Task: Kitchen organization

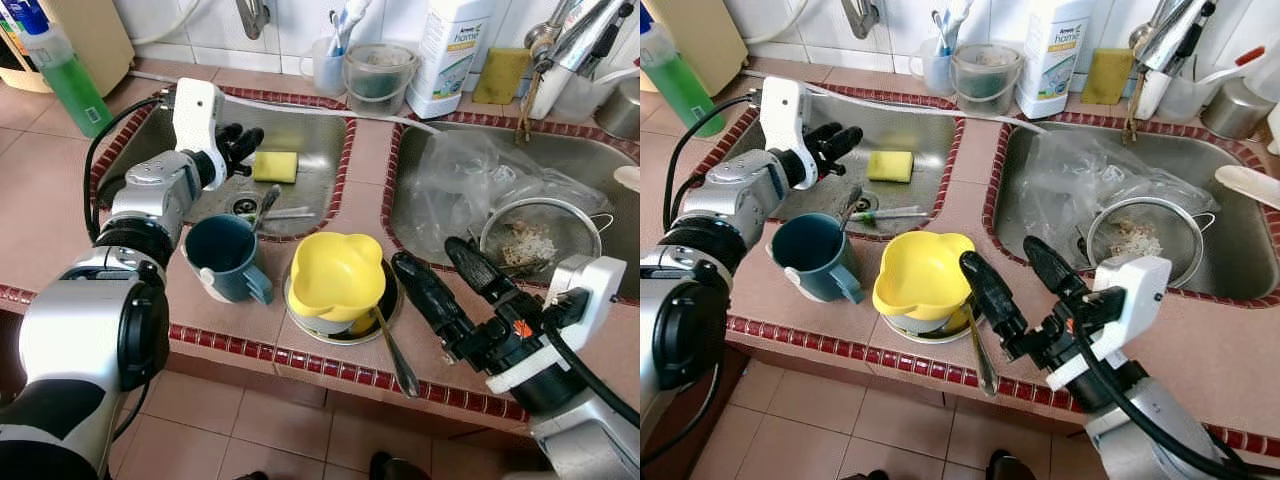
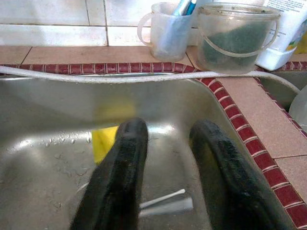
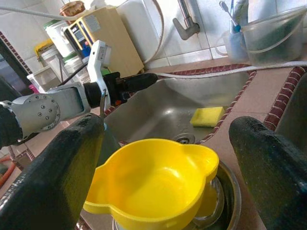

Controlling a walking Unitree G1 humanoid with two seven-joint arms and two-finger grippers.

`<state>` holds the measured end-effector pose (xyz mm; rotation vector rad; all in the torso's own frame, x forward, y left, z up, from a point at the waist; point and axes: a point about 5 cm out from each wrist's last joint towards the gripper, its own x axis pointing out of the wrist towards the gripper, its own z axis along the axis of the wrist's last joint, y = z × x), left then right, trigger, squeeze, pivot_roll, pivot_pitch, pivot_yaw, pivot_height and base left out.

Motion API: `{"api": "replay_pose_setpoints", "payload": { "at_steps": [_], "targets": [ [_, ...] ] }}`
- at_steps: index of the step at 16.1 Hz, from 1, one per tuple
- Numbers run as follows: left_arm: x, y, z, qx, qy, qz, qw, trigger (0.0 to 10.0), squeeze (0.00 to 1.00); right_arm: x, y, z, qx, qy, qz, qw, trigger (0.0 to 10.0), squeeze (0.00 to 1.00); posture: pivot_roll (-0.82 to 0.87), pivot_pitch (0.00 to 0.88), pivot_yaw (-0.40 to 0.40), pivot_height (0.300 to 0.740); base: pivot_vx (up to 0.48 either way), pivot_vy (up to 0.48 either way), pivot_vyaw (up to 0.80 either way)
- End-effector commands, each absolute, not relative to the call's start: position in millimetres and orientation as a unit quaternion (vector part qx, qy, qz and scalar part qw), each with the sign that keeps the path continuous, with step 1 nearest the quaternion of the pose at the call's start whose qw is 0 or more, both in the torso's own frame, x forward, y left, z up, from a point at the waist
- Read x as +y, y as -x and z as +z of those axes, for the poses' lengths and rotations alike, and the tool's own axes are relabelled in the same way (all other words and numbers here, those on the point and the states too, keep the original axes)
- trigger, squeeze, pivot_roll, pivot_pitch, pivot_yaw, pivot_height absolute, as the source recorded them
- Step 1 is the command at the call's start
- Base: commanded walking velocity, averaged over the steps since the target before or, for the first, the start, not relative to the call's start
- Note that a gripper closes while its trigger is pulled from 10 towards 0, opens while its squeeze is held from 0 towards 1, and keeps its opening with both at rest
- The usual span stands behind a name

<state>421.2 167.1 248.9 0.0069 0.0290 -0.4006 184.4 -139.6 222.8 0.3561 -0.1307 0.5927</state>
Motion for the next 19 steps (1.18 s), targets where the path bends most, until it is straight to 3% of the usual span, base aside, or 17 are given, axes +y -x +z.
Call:
{"api": "replay_pose_setpoints", "payload": {
  "at_steps": [1, 5, 7, 19],
  "targets": [
    [173.1, -421.8, 256.2, 0.011, -0.009, -0.191, 0.981, 10.0, 1.00, -139.3, -182.6, 225.0, -0.068, -0.172, 0.294, 0.938, 10.0, 0.00, -0.27, 0.213, 0.055, 0.740, 0.000, 0.000, 0.00],
    [178.7, -421.1, 261.8, 0.004, -0.033, -0.197, 0.980, 10.0, 1.00, -128.5, -186.5, 222.9, -0.065, -0.177, 0.325, 0.927, 10.0, 0.00, -0.25, 0.193, 0.051, 0.740, 0.000, 0.000, 0.00],
    [182.5, -420.5, 266.7, -0.007, -0.042, -0.198, 0.979, 10.0, 0.00, -118.0, -192.4, 217.6, -0.059, -0.153, 0.348, 0.923, 10.0, 0.00, -0.23, 0.182, 0.048, 0.740, 0.000, 0.000, 0.00],
    [199.6, -404.0, 273.9, -0.091, -0.049, -0.193, 0.976, 10.0, 0.00, -101.1, -242.1, 220.8, -0.126, -0.096, 0.369, 0.916, 10.0, 0.00, -0.14, 0.106, 0.011, 0.740, 0.000, 0.000, 0.00]
  ]
}}
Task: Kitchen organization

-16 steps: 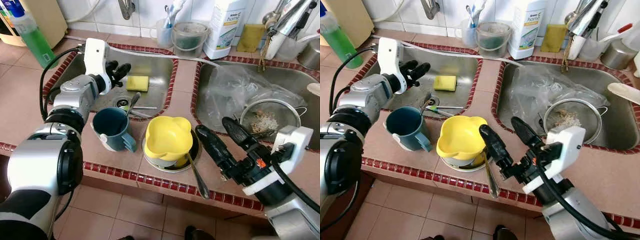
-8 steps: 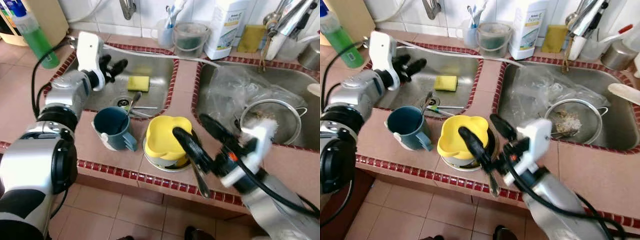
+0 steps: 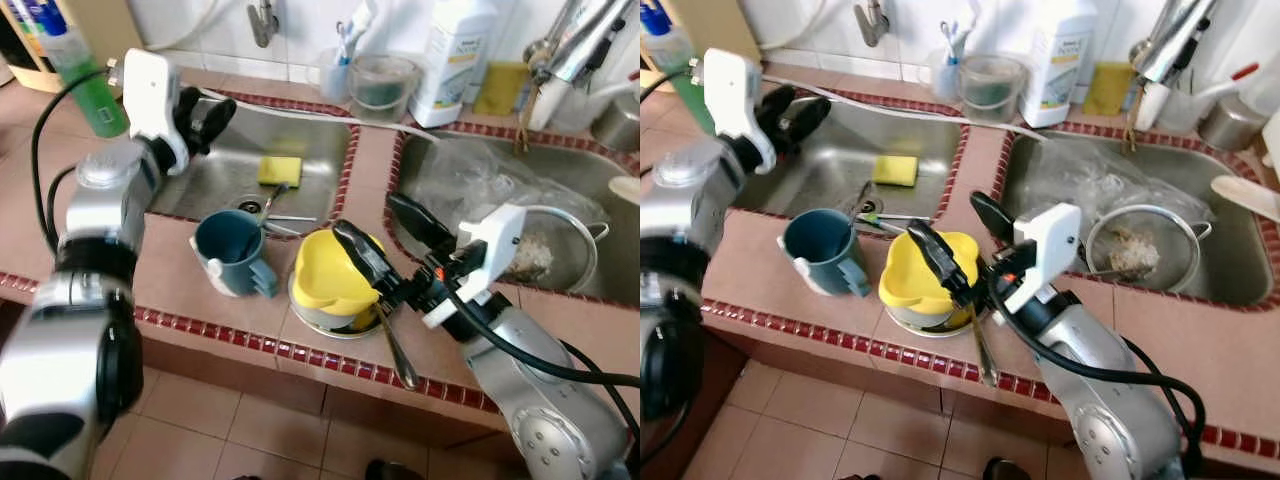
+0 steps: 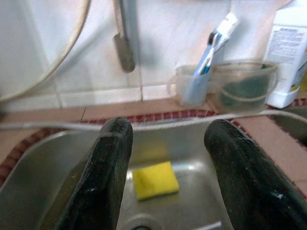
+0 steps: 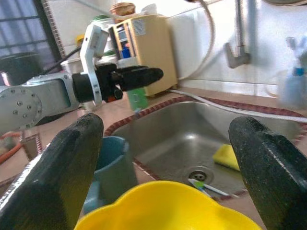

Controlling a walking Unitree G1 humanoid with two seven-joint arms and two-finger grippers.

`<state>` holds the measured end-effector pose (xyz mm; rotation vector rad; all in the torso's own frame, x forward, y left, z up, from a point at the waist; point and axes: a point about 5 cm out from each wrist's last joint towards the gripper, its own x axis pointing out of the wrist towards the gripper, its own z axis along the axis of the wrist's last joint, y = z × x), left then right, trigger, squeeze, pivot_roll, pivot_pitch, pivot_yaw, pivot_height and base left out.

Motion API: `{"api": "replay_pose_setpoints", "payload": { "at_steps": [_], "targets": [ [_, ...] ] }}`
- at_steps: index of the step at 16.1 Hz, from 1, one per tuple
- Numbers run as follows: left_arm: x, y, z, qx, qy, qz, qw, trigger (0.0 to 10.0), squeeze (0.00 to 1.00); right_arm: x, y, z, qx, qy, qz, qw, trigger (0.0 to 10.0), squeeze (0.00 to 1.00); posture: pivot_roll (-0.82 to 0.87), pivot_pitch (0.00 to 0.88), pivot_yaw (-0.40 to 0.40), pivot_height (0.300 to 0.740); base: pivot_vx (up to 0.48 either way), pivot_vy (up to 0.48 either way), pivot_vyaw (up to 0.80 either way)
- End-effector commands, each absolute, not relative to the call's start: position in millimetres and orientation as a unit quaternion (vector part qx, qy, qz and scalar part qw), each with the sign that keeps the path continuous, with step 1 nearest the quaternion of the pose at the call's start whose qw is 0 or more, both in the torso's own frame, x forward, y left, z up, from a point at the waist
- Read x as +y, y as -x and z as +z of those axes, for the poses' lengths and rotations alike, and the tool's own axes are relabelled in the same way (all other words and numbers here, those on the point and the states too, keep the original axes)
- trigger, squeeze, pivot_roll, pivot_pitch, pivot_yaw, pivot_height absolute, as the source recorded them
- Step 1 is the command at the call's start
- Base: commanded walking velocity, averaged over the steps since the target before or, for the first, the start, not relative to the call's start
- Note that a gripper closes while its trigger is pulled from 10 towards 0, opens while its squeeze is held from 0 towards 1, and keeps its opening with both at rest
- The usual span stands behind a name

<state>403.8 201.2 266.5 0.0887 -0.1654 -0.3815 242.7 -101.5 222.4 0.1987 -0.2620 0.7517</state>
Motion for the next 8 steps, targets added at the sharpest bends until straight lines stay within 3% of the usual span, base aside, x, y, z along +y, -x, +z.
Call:
{"api": "replay_pose_setpoints", "payload": {
  "at_steps": [1, 5, 8],
  "targets": [
    [200.0, -395.7, 268.9, -0.091, -0.052, -0.199, 0.974, 10.0, 0.00, -98.8, -244.8, 221.5, -0.133, -0.094, 0.375, 0.913, 10.0, 0.00, -0.13, 0.101, 0.007, 0.740, 0.000, 0.000, 0.00],
    [205.1, -357.8, 263.2, -0.092, -0.044, -0.228, 0.968, 10.0, 0.00, -97.4, -251.8, 219.8, -0.139, -0.091, 0.380, 0.910, 10.0, 0.00, -0.11, 0.086, 0.001, 0.740, 0.000, 0.000, 0.00],
    [194.4, -343.3, 254.5, -0.084, -0.035, -0.243, 0.966, 10.0, 0.00, -93.0, -258.5, 220.5, -0.145, -0.086, 0.379, 0.910, 10.0, 0.00, -0.09, 0.075, -0.013, 0.740, 0.000, 0.000, 0.00]
  ]
}}
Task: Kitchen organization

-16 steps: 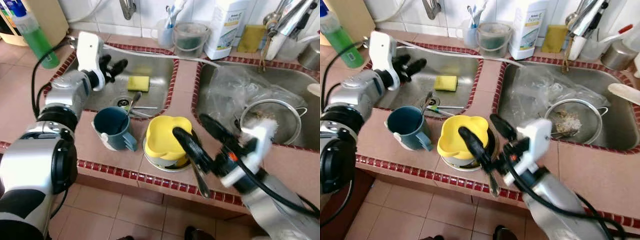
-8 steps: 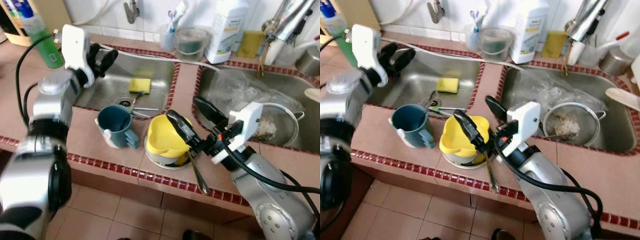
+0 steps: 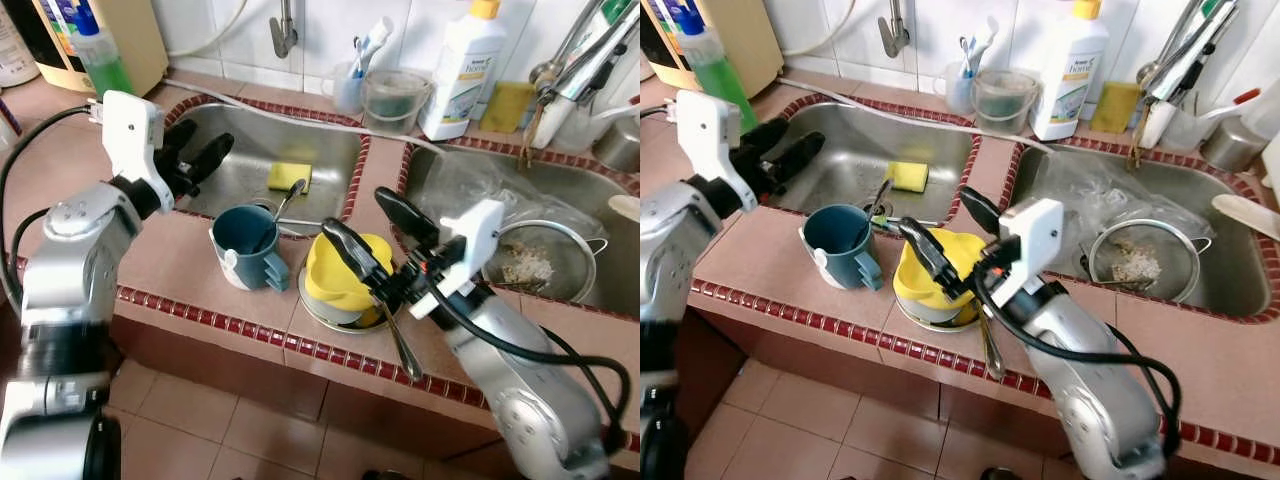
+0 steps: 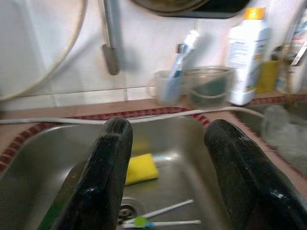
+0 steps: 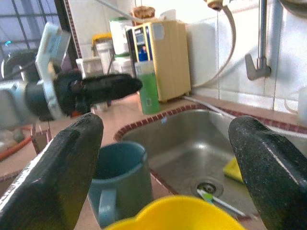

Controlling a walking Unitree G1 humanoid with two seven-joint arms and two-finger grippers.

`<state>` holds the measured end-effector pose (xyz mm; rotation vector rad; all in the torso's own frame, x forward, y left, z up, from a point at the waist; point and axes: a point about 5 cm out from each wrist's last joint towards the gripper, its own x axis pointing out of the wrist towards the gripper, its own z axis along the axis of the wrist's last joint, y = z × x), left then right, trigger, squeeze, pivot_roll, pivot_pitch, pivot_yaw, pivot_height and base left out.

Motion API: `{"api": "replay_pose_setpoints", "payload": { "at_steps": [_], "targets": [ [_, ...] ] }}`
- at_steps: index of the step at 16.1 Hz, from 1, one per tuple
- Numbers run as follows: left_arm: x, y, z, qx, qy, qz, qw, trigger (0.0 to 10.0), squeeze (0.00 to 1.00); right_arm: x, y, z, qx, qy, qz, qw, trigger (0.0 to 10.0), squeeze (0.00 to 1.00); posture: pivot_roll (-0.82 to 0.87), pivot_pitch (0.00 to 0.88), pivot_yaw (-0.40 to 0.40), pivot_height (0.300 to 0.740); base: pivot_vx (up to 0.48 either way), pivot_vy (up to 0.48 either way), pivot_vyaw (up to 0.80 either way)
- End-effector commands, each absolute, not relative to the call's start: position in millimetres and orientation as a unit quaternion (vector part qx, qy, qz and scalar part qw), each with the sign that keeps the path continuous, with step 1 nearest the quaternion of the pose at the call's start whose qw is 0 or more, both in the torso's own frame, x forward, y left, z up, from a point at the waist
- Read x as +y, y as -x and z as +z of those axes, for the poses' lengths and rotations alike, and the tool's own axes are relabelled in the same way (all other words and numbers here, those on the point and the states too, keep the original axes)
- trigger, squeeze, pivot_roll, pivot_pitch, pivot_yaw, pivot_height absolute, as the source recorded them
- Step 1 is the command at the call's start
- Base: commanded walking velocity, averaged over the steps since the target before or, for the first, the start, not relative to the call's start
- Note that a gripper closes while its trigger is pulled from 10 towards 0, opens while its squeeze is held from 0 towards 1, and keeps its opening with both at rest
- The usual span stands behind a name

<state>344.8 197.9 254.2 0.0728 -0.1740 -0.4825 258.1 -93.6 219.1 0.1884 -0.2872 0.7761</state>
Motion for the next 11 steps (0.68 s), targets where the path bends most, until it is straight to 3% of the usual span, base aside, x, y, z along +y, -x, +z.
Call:
{"api": "replay_pose_setpoints", "payload": {
  "at_steps": [1, 8, 11],
  "targets": [
    [188.8, -335.7, 253.9, -0.083, -0.015, -0.260, 0.962, 10.0, 0.00, -91.5, -261.8, 220.5, -0.148, -0.084, 0.377, 0.911, 10.0, 0.00, -0.08, 0.074, -0.015, 0.740, 0.000, 0.000, 0.00],
    [176.0, -293.2, 239.5, -0.095, 0.035, -0.333, 0.937, 10.0, 0.00, -87.8, -277.5, 215.8, -0.154, -0.092, 0.359, 0.916, 10.0, 0.00, -0.08, 0.070, -0.020, 0.740, 0.000, 0.000, 0.00],
    [171.0, -269.8, 234.4, -0.095, 0.030, -0.400, 0.911, 10.0, 0.00, -87.9, -284.0, 205.7, -0.141, -0.128, 0.361, 0.913, 10.0, 0.00, -0.07, 0.067, -0.029, 0.740, 0.000, 0.000, 0.00]
  ]
}}
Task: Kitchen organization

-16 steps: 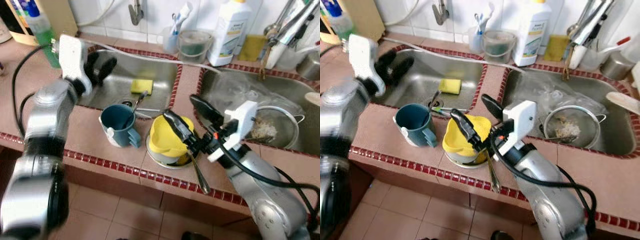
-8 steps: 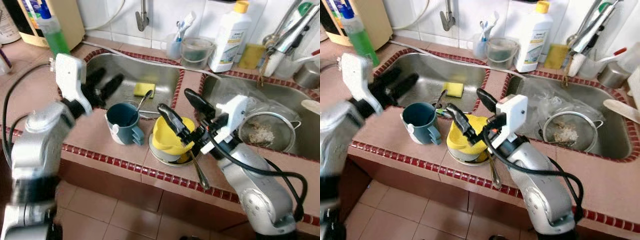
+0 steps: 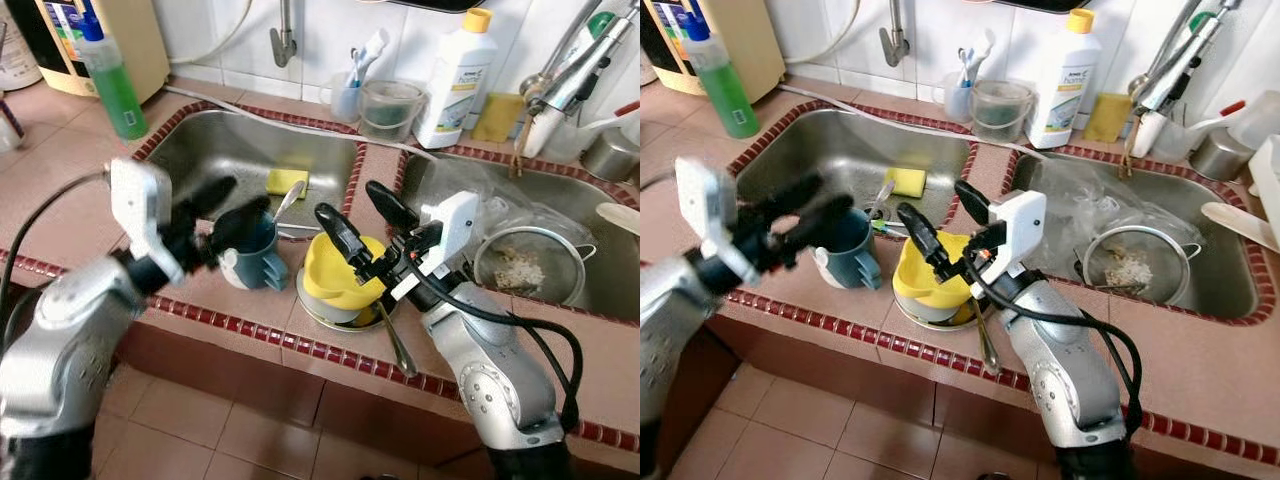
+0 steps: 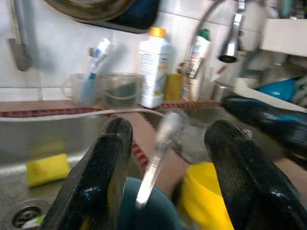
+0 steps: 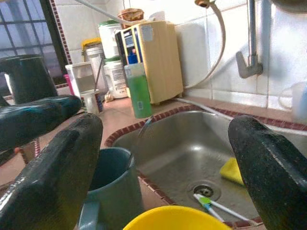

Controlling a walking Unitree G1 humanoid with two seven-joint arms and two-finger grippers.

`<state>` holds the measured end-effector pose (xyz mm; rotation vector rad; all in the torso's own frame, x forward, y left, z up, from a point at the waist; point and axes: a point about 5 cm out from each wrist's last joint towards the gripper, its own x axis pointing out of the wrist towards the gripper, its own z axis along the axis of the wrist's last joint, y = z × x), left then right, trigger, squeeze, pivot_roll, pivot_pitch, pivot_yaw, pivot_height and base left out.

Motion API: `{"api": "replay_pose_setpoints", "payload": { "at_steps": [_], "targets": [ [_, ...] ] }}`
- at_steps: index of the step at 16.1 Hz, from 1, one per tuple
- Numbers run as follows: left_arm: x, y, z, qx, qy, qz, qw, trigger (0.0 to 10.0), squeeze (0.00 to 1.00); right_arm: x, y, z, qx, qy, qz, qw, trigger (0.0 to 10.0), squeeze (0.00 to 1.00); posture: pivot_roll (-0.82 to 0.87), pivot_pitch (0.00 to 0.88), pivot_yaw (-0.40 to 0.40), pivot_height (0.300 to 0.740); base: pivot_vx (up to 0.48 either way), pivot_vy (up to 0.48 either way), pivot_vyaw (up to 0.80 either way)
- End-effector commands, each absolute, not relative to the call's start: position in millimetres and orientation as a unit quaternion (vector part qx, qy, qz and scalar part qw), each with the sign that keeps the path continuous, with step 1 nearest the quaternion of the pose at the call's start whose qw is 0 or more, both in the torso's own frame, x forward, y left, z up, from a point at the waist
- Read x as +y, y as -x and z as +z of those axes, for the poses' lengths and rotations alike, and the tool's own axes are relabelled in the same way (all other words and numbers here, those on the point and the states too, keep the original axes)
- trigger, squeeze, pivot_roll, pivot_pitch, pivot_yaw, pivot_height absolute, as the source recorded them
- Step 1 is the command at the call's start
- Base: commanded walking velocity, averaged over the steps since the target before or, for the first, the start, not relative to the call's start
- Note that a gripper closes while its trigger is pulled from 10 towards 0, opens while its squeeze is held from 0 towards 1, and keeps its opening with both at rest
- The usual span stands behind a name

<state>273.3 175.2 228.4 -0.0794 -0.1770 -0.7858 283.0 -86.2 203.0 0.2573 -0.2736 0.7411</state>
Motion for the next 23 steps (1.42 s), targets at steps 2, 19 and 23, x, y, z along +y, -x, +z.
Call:
{"api": "replay_pose_setpoints", "payload": {
  "at_steps": [2, 19, 23],
  "targets": [
    [171.0, -263.8, 232.1, -0.087, 0.041, -0.423, 0.901, 10.0, 0.00, -87.4, -286.1, 203.1, -0.139, -0.135, 0.363, 0.911, 10.0, 0.00, -0.07, 0.067, -0.030, 0.740, 0.000, 0.000, 0.00],
    [157.8, -237.5, 238.5, -0.075, 0.038, -0.479, 0.874, 10.0, 0.00, -78.8, -323.6, 205.8, -0.053, -0.219, 0.410, 0.884, 10.0, 0.00, -0.04, 0.081, -0.095, 0.740, 0.000, 0.000, 0.00],
    [156.8, -237.3, 240.8, -0.082, 0.043, -0.475, 0.875, 10.0, 0.00, -82.1, -333.8, 204.0, -0.022, -0.221, 0.412, 0.884, 10.0, 0.00, -0.03, 0.074, -0.104, 0.740, 0.000, 0.000, 0.00]
  ]
}}
